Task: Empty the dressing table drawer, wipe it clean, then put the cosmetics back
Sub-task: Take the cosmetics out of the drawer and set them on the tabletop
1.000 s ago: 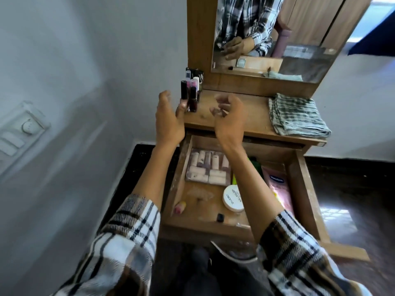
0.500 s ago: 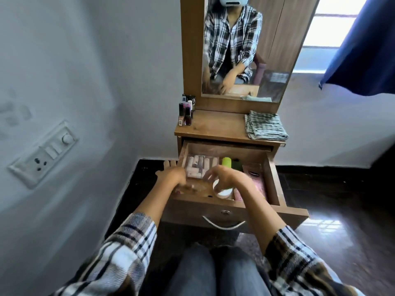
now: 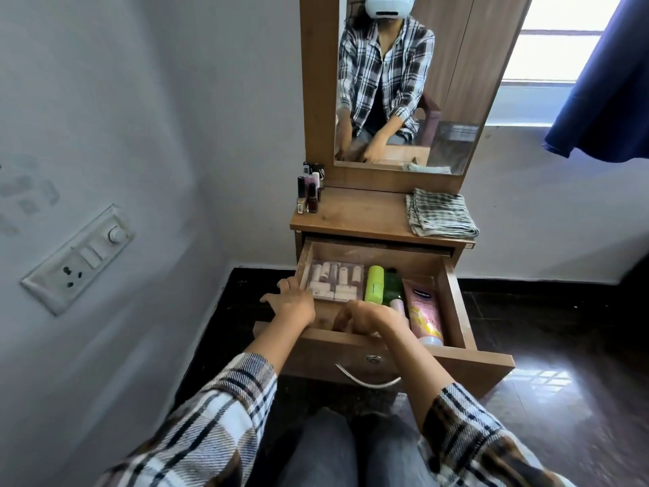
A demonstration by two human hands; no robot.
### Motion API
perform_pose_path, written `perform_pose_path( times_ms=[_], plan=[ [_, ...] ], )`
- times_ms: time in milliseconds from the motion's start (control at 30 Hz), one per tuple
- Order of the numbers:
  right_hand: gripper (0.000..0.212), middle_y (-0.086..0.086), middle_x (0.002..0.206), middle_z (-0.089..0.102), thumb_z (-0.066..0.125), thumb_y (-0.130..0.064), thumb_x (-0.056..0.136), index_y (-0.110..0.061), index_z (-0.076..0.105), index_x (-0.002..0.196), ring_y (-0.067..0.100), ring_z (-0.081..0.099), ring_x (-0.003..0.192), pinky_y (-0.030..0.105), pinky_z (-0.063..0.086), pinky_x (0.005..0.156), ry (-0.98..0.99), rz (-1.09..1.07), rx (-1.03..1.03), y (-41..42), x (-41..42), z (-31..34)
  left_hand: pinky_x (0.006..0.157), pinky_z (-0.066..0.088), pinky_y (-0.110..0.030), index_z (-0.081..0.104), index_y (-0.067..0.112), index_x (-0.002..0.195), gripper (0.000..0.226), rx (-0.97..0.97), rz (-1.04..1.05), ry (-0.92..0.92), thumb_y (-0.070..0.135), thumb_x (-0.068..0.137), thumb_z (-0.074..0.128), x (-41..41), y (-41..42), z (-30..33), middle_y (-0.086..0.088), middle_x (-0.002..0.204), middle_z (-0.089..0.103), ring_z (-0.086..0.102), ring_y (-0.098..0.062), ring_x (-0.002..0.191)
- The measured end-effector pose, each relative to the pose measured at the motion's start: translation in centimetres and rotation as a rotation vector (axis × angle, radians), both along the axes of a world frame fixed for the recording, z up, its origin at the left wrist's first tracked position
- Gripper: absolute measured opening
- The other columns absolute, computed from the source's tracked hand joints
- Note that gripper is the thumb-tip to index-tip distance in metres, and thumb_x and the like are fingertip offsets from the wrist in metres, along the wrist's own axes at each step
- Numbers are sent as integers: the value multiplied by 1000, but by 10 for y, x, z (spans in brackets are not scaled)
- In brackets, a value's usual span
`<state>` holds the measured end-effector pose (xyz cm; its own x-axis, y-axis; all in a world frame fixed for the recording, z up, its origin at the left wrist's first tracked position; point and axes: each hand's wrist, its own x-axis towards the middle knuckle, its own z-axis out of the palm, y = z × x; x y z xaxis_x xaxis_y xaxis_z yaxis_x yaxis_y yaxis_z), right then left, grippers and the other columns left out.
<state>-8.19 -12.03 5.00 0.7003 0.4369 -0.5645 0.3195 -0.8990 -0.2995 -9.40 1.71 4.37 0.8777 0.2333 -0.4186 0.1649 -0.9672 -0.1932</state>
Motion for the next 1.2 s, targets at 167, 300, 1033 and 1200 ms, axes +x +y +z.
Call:
perform_pose_path(
  times_ms=[167, 300, 1033, 1200],
  plan=[
    [51, -8, 130, 58, 34, -3, 95, -33, 55, 131, 14, 56, 100, 17, 25, 50, -19, 73, -57, 0, 0, 0, 102, 28, -63, 26, 9, 143, 63, 5, 1, 15, 21, 89, 55, -3, -3, 2, -17, 146, 15, 13, -35, 136],
    [45, -3, 128, 60, 41, -7, 94, -28, 55, 131, 16, 57, 98, 20, 43, 69, 6, 76, -24, 2, 3, -4, 102, 28, -65, 12, 14, 148, 74, -46, 69, 46, 24, 90, 56, -5, -3, 9, -21, 149, 10, 13, -41, 136],
    [23, -3, 77, 57, 49, 4, 89, -18, 52, 85, 10, 54, 69, 21, 44, 61, -102, -327, 787, 25, 14, 14, 75, 44, -31, 57, 11, 112, 19, -233, 48, -524, 17, 95, 48, -11, 1, 47, -7, 106, 63, 61, -24, 98],
    [18, 2, 80, 57, 45, 5, 92, -8, 52, 103, 16, 55, 75, 30, 51, 64, -48, -400, 923, 30, 43, 32, 64, 41, -24, 63, 9, 86, 7, -607, 127, -754, 16, 87, 64, 26, 20, 64, -1, 81, 61, 57, -14, 74]
  ],
)
